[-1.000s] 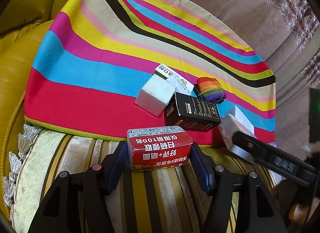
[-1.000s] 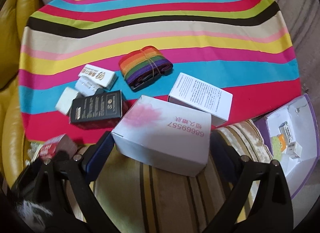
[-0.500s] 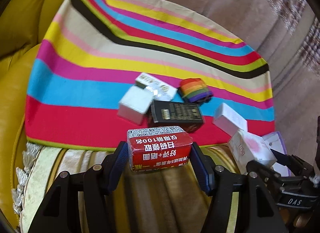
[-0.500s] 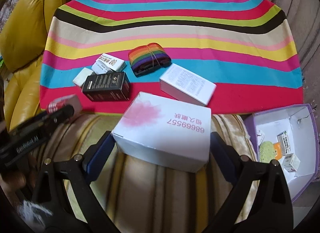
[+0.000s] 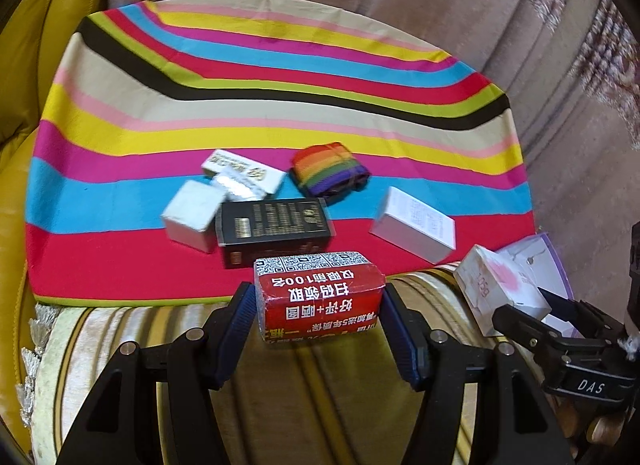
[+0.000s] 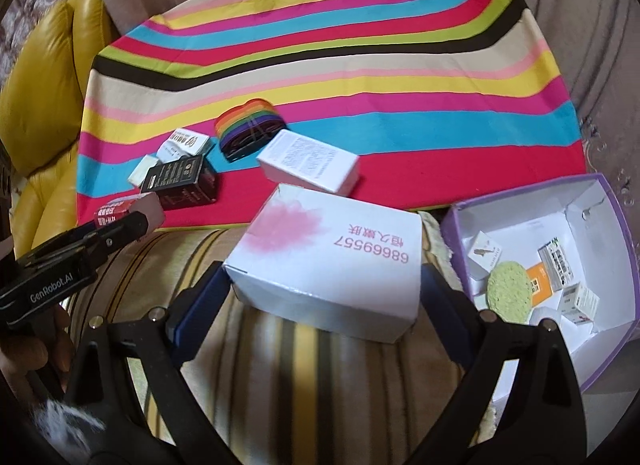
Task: Organize objects
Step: 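Carry the red box and pink-printed white box into the purple-rimmed box and open both tools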
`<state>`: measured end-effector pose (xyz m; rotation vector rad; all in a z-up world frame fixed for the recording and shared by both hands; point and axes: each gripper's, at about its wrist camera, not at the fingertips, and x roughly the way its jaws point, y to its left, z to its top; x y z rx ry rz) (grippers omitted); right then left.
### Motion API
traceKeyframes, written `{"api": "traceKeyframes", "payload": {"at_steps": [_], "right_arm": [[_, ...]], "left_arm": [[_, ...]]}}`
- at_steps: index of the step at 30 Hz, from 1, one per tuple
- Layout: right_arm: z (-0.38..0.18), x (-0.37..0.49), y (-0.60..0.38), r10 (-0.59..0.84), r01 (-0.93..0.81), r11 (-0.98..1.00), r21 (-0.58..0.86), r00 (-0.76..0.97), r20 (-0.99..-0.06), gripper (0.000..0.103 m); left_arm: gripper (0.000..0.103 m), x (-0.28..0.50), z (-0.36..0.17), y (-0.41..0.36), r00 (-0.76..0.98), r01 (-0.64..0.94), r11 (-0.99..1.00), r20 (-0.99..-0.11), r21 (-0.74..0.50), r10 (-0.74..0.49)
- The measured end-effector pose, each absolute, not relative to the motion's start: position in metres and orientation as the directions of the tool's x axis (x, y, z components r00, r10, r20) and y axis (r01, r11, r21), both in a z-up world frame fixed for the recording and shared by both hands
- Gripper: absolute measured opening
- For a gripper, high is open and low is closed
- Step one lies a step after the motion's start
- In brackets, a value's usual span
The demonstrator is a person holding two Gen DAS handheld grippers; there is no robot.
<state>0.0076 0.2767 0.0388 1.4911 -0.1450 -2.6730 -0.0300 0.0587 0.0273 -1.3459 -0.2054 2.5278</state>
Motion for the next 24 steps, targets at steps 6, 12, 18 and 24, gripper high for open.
{"api": "traceKeyframes", "payload": {"at_steps": [6,12,18,24], "right_arm": [[0.041,0.014,0.307,-0.116,-0.037,-0.986,0.162,-0.545,-0.83,0.095],[0.042,0.022,0.348,-0.091,-0.116,-0.975,0.188,-0.563,-0.822,0.095],[0.04,0.032,0.391,-0.044,-0.209,-0.958,0.198,-0.573,-0.819,0.095],[0.03,0.042,0.439,0.021,-0.316,-0.929,0.192,-0.564,-0.826,0.095]], "left_arm": [[0.063,-0.03,0.032,0.093,-0.516,-0.232,-0.944,-0.793,-0.236,0.325],[0.063,-0.035,0.035,0.138,-0.494,-0.317,-0.922,-0.791,-0.222,0.36],[0.063,-0.036,0.037,0.185,-0.467,-0.406,-0.89,-0.79,-0.208,0.398],[0.063,-0.038,0.042,0.237,-0.43,-0.501,-0.837,-0.775,-0.221,0.463]]}}
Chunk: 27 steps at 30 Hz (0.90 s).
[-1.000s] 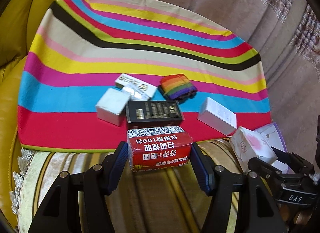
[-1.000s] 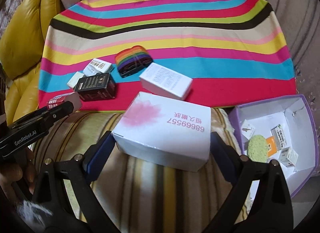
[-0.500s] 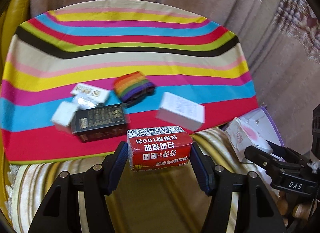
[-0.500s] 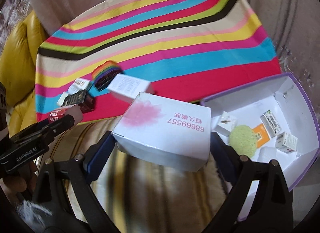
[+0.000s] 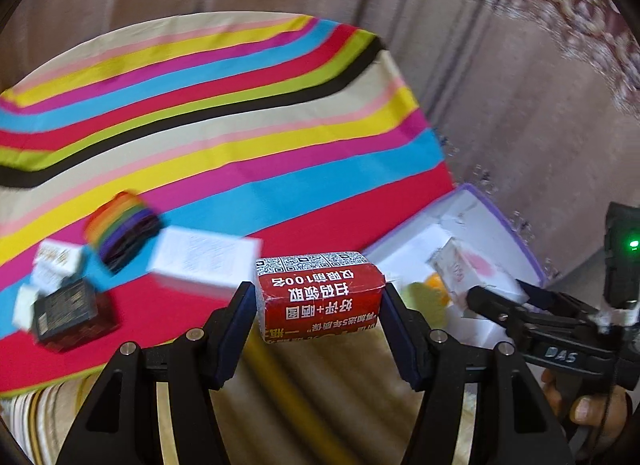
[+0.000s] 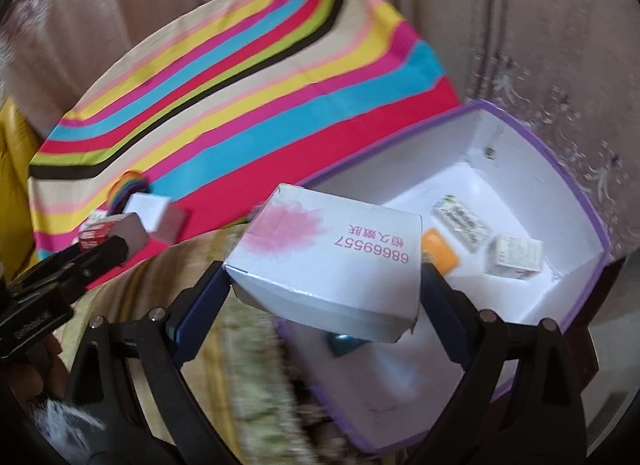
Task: Organize objects
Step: 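Carry the red box and pink-printed white box into the purple-rimmed box and open both tools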
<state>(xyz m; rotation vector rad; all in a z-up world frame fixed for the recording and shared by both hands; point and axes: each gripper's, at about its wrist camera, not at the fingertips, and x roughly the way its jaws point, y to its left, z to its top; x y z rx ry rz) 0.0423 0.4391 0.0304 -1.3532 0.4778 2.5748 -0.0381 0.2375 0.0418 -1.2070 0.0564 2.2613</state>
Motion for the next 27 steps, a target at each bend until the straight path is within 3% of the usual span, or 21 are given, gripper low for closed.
{"api": "traceKeyframes", "payload": {"at_steps": [9,19,27], "right_arm": [[0.014,0.052,0.508,0.137,-0.469,-0.87,0.151,-0.525,-0.84,0.095],[0.007,0.043,0.548,0.189,-0.523,-0.841,0.136,-0.52,-0.833,0.095],[0.0,0.034,0.554,0.179,-0.501,-0.856,0.132,-0.525,-0.832,0.096]], "left_arm": [[0.063,-0.048,0.032,0.316,-0.306,-0.592,-0.749,-0.777,-0.297,0.551],[0.063,-0.063,0.022,0.376,-0.236,-0.591,-0.709,-0.758,-0.385,0.608],[0.072,-0.077,0.012,0.392,-0.212,-0.554,-0.703,-0.74,-0.446,0.638]]}}
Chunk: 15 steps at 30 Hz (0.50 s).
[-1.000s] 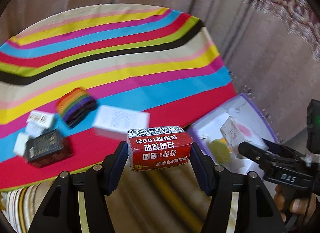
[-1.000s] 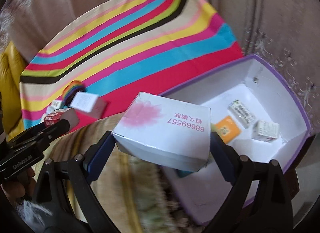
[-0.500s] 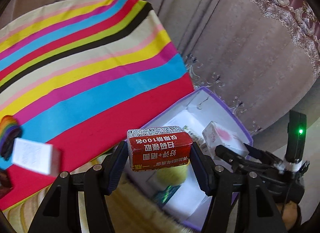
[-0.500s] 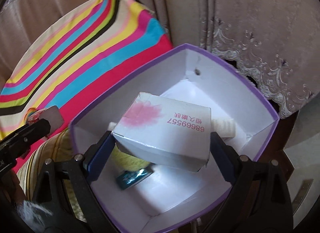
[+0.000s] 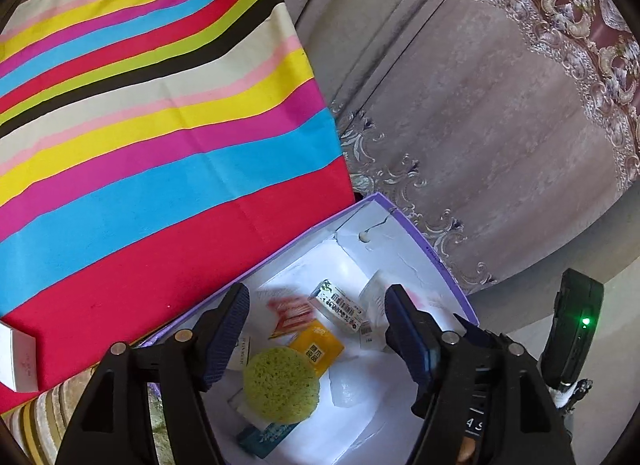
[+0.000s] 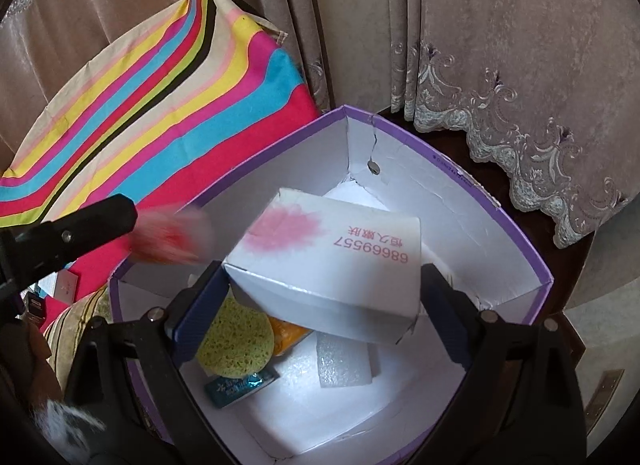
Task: Organize objects
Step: 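Carry the red box and pink-printed white box into the purple-rimmed box and open both tools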
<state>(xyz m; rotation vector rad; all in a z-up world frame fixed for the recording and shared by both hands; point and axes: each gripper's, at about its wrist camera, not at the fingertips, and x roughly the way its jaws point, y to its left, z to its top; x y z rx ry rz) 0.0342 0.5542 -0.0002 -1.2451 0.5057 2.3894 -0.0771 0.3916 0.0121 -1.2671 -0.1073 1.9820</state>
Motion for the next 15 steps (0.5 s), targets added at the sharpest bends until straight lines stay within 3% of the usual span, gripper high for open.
{"api": "traceKeyframes", "payload": {"at_steps": [15], "right_arm": [[0.002,0.033,0.538,0.115,-0.472,-0.863,0.181,-0.531,-0.839,0.096]], "left_arm": [[0.072,-0.07,0.026,0.353,-0.307,-0.544,-0.727,-0.706,-0.42,0.638]]}}
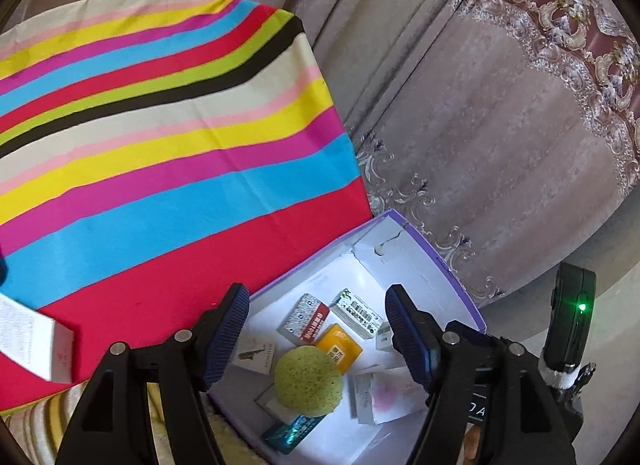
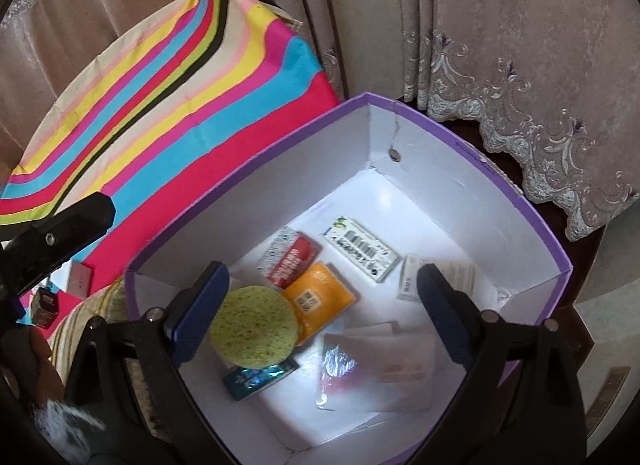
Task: Organize objects
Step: 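Carry the red box and pink-printed white box into the purple-rimmed box and open both tools, then move both open tools back to the black box and white boxes on the cloth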
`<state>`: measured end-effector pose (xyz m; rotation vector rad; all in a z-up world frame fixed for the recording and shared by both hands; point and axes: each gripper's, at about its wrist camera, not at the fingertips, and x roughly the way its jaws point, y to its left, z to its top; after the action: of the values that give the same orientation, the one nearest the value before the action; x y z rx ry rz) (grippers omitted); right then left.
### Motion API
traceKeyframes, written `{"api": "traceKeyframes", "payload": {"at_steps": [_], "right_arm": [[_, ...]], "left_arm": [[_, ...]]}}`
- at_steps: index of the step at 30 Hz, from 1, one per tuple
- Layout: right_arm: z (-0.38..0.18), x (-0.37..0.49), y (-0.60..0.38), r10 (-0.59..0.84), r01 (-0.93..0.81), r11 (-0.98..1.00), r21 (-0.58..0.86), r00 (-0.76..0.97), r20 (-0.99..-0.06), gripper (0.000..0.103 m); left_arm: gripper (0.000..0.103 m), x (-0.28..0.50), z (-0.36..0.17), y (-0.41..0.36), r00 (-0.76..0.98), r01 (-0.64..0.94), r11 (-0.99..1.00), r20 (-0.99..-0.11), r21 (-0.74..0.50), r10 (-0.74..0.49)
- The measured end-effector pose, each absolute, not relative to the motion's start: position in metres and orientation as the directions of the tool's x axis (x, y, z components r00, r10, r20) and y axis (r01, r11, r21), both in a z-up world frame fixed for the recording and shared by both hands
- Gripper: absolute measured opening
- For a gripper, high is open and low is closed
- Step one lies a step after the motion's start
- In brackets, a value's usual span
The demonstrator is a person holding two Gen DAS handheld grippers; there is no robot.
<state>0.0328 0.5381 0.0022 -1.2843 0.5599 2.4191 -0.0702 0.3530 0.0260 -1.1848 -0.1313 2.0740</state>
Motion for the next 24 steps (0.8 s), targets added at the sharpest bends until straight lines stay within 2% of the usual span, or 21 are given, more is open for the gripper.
{"api": "traceKeyframes", "payload": {"at_steps": [10,24], "right_arm": [[0.014,0.016,0.499,0.063,-0.391,-0.901,0.187,-0.546,-0.835,0.096],[0.025,-0.01,0.42,-0.001,-0.241,-0.957,0.159,-0.547,-0.837,0.096]], "left_arm": [[0.072,-0.074,0.034,0.296,-0.405,-0.479,-0.776,-0.681,-0.411,0.61],[0.072,-0.071,0.04,0.191,-0.512,-0.311,-0.831,-0.656,-0.461,0.555]]}}
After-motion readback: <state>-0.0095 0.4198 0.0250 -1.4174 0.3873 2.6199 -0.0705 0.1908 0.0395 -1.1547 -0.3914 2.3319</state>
